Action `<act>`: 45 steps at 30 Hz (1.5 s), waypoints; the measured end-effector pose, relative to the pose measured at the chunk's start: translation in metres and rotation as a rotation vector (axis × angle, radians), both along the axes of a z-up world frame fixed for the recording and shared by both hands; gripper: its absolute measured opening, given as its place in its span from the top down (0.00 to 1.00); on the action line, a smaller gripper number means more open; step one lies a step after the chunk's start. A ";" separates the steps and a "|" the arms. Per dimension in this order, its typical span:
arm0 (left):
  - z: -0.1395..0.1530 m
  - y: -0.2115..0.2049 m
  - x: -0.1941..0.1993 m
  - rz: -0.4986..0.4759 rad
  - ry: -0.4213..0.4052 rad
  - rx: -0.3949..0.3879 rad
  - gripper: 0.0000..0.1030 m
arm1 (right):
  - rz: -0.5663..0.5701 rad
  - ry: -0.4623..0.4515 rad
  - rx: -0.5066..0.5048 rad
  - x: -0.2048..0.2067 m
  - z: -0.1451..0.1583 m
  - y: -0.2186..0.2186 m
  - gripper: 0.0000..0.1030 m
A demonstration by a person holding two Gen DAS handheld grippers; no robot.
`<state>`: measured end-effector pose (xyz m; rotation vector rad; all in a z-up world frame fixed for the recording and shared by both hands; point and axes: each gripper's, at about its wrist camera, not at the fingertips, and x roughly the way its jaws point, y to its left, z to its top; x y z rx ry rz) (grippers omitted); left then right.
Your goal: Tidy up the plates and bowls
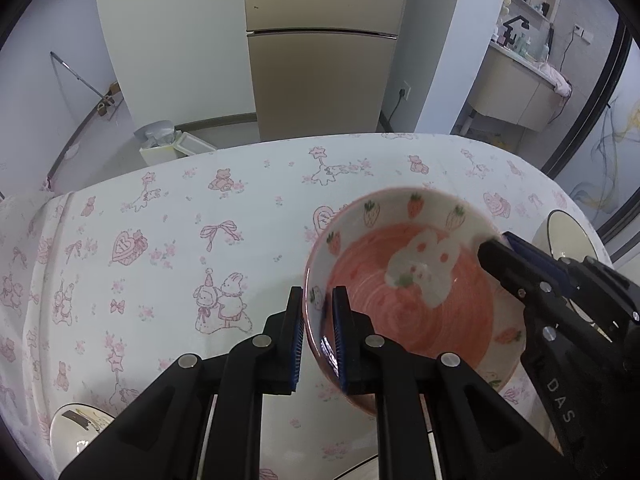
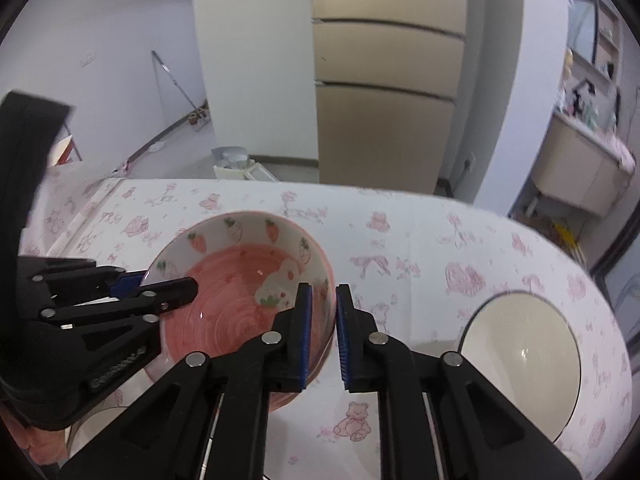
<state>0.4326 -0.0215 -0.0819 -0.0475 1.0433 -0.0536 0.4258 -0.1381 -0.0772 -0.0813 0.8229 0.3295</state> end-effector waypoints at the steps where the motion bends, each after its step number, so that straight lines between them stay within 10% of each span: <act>1: 0.000 0.001 0.000 -0.002 0.000 0.001 0.87 | 0.002 0.001 0.004 0.000 0.000 -0.001 0.91; 12: 0.025 0.005 -0.007 -0.010 -0.077 -0.008 0.84 | -0.010 -0.003 0.000 -0.002 0.009 -0.002 0.91; 19: 0.068 0.011 -0.027 -0.020 -0.246 -0.055 0.25 | -0.071 -0.112 0.097 -0.018 0.052 -0.021 0.58; 27: 0.133 0.026 -0.073 0.008 -0.510 -0.107 0.15 | -0.083 -0.229 0.249 -0.049 0.111 -0.051 0.37; 45: 0.231 0.034 -0.178 0.025 -0.863 -0.099 0.00 | -0.190 -0.610 0.190 -0.134 0.202 -0.070 0.15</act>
